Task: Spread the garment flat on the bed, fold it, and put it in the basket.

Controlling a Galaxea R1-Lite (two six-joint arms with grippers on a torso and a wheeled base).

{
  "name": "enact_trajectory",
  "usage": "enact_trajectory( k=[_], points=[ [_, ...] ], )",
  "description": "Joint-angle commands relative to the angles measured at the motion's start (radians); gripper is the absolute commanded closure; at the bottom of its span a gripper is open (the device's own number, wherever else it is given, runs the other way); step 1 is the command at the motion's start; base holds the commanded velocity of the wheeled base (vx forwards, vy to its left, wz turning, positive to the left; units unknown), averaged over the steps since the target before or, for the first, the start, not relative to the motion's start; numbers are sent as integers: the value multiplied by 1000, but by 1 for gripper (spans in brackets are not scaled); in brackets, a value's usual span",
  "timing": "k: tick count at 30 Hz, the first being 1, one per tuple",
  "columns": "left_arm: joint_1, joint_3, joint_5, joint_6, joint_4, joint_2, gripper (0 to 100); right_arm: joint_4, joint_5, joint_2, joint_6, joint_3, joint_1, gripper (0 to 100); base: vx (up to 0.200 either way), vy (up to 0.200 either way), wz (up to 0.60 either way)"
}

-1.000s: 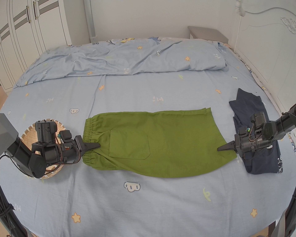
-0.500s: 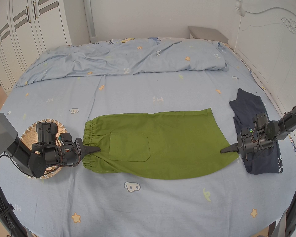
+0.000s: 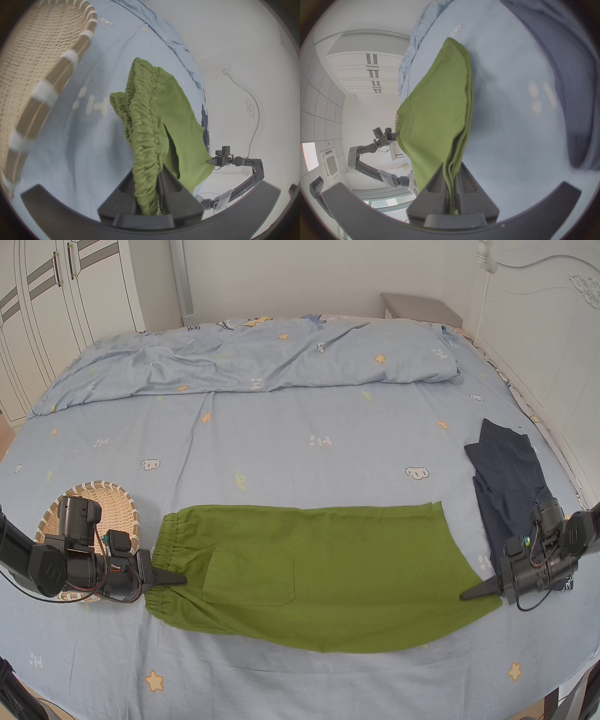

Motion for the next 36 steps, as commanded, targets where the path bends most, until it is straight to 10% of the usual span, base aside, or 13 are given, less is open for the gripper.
enact_trajectory(
  k=[1,7,20,21,36],
  points=[
    [39,114,-2,88,50,-86,100,-11,-2,-145,-42,196,2,100,0,0,0],
    [71,291,-2,173,49,-155,100,-279,-2,-201,-37,515,32,100,0,0,0],
    [74,363,-2,210,47,-178,100,-420,-3,-165,-40,623,43,100,0,0,0],
    [74,363,-2,210,47,-178,100,-420,-3,-163,-38,621,43,0,0,0,0],
    [123,292,13,231,190,-482,100,-531,-150,-379,26,515,12,0,0,0,0]
  ],
)
